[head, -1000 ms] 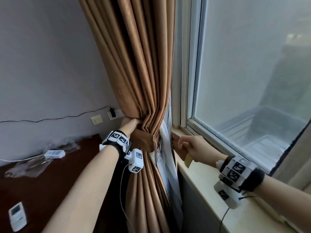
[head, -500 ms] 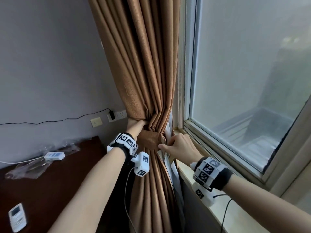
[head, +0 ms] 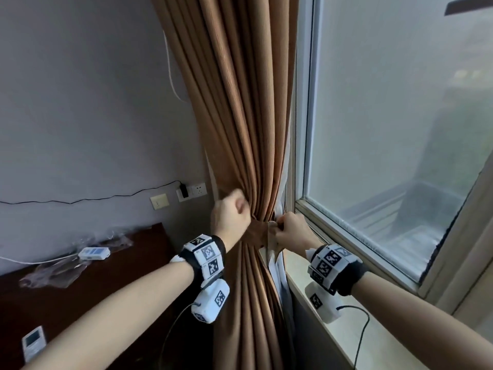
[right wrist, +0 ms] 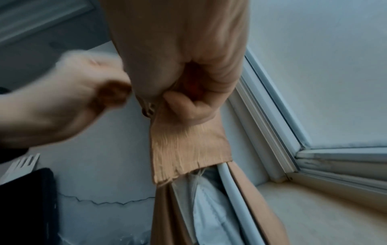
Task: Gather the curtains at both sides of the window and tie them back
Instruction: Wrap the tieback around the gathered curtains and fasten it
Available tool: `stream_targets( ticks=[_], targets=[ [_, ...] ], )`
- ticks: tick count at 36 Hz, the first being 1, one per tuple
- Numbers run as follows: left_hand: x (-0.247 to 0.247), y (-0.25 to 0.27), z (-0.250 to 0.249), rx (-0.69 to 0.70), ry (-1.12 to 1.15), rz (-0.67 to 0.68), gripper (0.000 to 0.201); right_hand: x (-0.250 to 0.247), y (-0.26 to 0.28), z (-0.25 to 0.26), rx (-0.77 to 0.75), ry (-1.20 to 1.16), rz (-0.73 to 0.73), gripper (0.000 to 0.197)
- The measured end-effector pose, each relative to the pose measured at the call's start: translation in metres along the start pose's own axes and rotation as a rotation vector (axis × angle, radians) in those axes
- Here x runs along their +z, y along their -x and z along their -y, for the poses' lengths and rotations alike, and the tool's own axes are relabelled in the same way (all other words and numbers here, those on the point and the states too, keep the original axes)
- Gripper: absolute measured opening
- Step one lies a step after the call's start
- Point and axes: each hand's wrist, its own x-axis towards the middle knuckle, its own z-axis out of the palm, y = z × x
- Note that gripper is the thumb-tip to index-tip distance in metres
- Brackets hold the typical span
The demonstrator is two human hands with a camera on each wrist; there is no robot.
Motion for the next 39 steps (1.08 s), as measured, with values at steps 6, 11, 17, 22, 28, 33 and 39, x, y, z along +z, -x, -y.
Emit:
stream_targets(
  ticks=[6, 11, 17, 22, 28, 33, 39],
  targets=[
    [0.009, 0.001, -0.028, 0.482, -0.069, 0.502, 0.013, -0.003, -0.002, -0.008, 0.003, -0.031, 0.054, 0.022],
    [0.02, -0.008, -0.014, 0.629, -0.318, 0.602, 0.027, -0.009, -0.006, -0.019, 0.038, -0.092, 0.031, 0.028],
    [0.025, -0.009, -0.011, 0.606, -0.47, 0.63, 0.025, -0.012, -0.005, -0.028, -0.009, -0.096, 0.069, 0.032],
    [0.025, -0.009, -0.014, 0.38, -0.425, 0.719, 0.017, -0.012, -0.004, -0.032, -0.024, -0.142, 0.06, 0.032],
    [0.025, -0.008, -0.018, 0.246, -0.394, 0.711, 0.018, -0.02, -0.003, -0.037, 0.012, -0.323, 0.169, 0.04],
    [0.026, -0.007, -0.023, 0.177, -0.368, 0.691, 0.02, -0.025, -0.005, -0.044, 0.034, -0.168, 0.161, 0.058],
    [0.023, -0.007, -0.017, 0.089, -0.372, 0.671, 0.025, -0.04, 0.001, -0.053, 0.114, -0.334, 0.323, 0.035]
  ],
)
